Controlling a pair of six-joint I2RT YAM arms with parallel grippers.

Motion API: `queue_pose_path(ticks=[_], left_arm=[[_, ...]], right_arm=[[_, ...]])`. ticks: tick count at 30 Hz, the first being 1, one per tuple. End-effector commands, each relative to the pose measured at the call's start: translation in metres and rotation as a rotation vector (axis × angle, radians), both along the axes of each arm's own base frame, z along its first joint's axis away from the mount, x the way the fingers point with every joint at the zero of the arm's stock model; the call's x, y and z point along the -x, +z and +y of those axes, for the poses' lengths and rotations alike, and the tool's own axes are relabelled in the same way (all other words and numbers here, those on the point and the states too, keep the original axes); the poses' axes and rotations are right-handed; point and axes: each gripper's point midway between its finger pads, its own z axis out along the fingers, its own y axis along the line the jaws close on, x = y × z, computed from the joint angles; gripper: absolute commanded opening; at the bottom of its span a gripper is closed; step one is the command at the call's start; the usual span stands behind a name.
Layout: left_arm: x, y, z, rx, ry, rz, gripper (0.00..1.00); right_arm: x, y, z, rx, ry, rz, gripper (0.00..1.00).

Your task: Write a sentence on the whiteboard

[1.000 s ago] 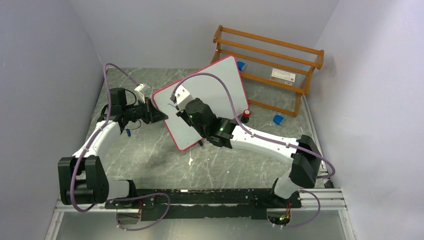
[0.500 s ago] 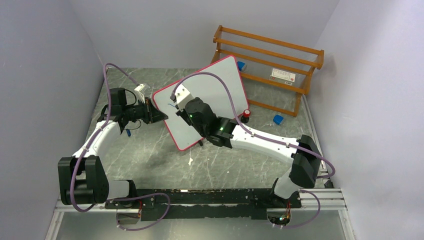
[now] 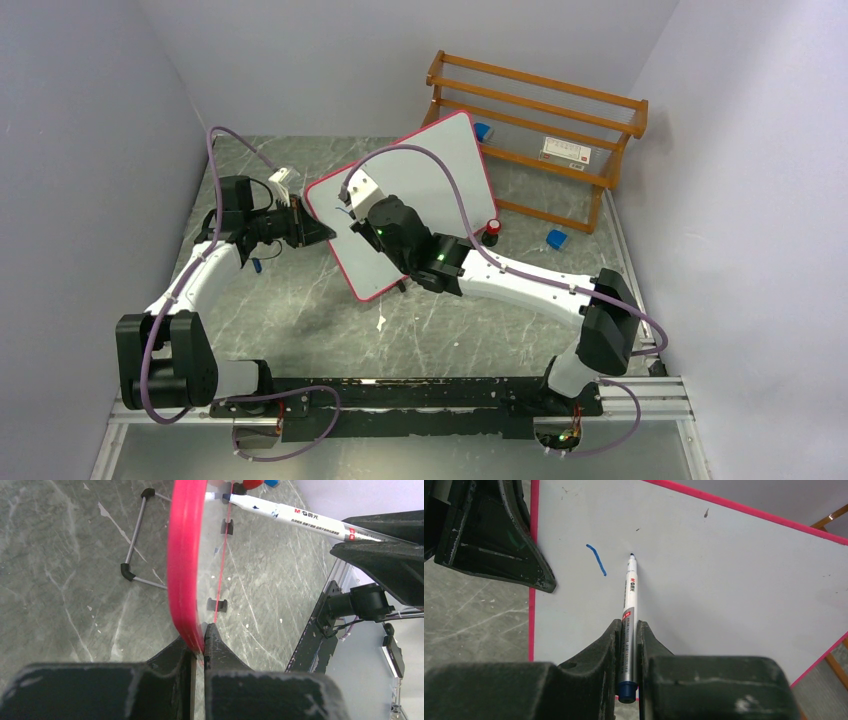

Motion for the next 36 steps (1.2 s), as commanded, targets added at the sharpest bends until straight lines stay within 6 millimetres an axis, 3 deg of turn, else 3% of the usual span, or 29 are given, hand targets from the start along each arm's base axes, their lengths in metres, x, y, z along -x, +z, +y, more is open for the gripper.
queue_pose_path(ticks=[1,36], left_arm=[[-0.007,-0.014,0.004,-0.077,0.015,-0.026,0.05],[-0.007,-0.015,0.005,-0.081,0.019,-0.025,0.05]], right_arm=[[-0.002,0.000,0.002,-0.001,-0.007,0.012,0.00],[0.022,-0.014,0.005,0.027,0.059,0.072,0.00]])
